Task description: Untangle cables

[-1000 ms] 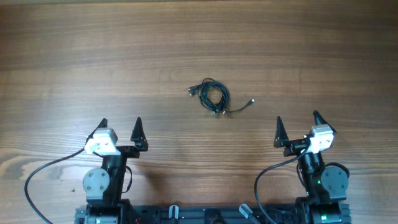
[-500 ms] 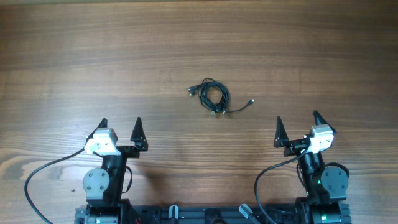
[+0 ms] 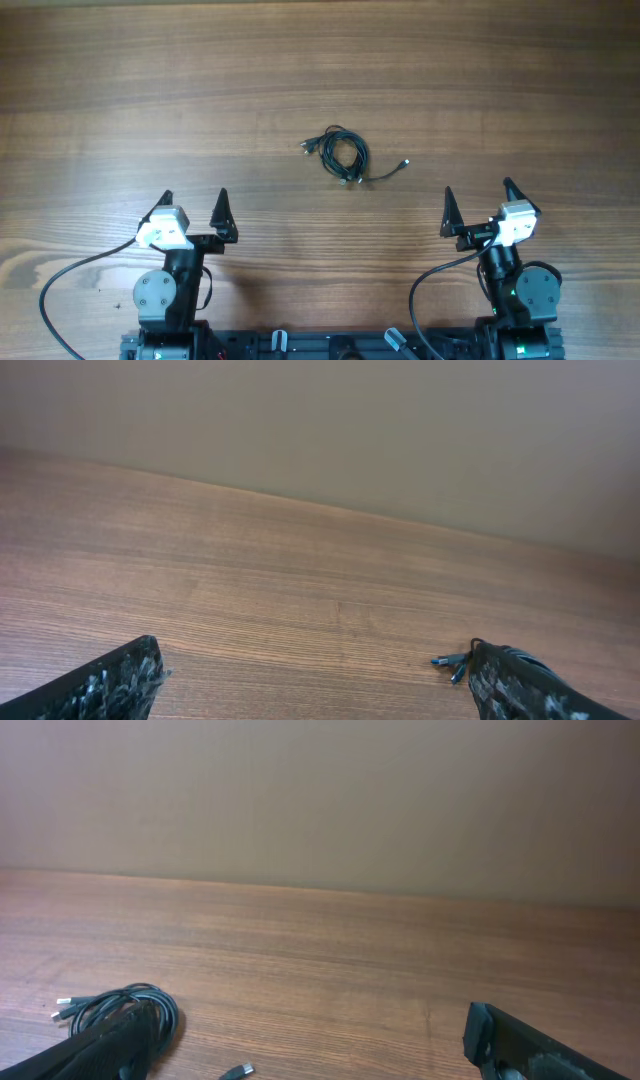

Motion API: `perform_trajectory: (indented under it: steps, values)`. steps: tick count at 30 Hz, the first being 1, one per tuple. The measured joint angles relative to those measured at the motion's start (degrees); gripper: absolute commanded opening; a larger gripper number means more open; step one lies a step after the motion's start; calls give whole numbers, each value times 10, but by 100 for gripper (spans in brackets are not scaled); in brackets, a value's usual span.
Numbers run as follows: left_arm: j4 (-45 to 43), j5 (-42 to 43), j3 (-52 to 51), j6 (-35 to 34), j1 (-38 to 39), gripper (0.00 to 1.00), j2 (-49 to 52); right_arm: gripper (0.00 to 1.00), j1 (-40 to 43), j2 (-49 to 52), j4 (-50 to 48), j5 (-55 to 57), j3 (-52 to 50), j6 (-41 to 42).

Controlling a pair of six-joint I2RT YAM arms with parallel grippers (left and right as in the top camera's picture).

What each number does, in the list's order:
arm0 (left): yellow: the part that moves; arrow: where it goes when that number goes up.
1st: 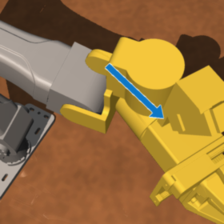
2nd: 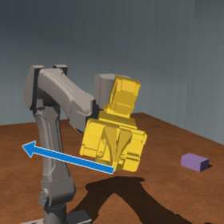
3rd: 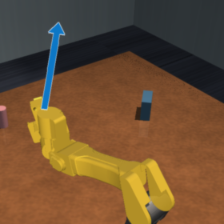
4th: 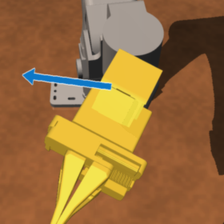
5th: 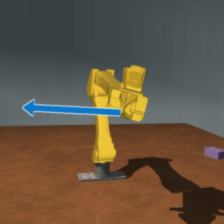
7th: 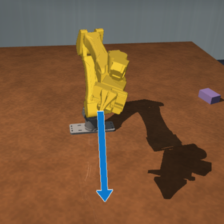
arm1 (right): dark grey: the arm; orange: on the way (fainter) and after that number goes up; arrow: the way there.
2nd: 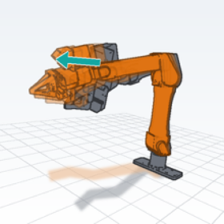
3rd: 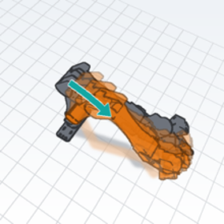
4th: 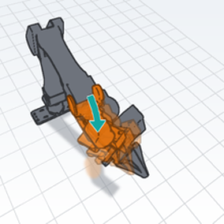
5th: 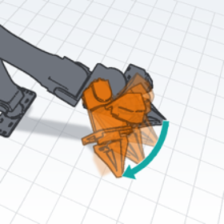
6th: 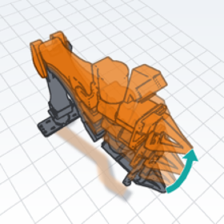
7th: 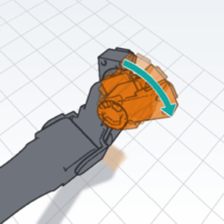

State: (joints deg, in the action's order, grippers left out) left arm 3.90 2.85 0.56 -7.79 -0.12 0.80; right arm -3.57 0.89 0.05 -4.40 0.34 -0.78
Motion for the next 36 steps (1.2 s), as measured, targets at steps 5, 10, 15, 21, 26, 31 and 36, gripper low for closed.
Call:
perform_trajectory:
  steps: [5,10,15,21,26,31,36]
  values:
    - [0,0,0,0,0,100,0,100,0,0,0,0,0,0]
    - [0,0,0,0,0,100,0,100,0,0,0,0,0,0]
    - [0,0,0,0,0,100,0,100,0,0,0,0,0,0]
    - [0,0,0,0,0,100,0,100,0,0,0,0,0,0]
    - [0,0,0,-7,0,100,0,100,0,0,0,0,0,0]
    - [1,0,0,-15,0,100,0,100,0,0,0,0,0,0]
    - [56,0,25,-15,0,100,11,100,0,11,29,6,7,0]
